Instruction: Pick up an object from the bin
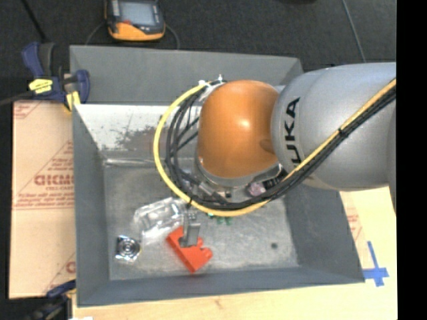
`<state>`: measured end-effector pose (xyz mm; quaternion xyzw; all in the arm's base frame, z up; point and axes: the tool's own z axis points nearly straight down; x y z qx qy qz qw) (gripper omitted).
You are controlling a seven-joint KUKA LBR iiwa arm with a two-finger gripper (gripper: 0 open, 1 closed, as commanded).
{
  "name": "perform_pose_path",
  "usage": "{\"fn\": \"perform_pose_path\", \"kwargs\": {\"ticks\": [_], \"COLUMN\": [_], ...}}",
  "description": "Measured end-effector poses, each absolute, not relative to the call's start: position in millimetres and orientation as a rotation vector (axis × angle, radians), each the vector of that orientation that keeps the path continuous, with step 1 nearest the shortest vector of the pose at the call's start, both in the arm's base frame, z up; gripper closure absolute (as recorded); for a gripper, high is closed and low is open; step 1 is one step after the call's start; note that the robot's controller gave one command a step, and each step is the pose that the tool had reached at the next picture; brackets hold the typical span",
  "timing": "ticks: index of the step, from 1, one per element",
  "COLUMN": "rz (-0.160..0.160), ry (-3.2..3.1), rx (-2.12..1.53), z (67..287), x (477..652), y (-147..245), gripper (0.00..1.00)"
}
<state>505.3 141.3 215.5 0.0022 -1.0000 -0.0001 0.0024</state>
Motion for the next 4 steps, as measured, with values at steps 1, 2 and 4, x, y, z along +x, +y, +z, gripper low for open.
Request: {"fn": "perform_pose_path", "kwargs": {"ticks": [1,2,4], "rz": [0.002,-0.002,-0.004], "ry": [-3.119,-3.110,-3.119], "rx": [-0.355,-0.422,-0.427], "z": [110,69,208], "x": [556.9,548.7,550.8], "y": [125,140,147], "gripper": [0.00,0.00,1.00]}}
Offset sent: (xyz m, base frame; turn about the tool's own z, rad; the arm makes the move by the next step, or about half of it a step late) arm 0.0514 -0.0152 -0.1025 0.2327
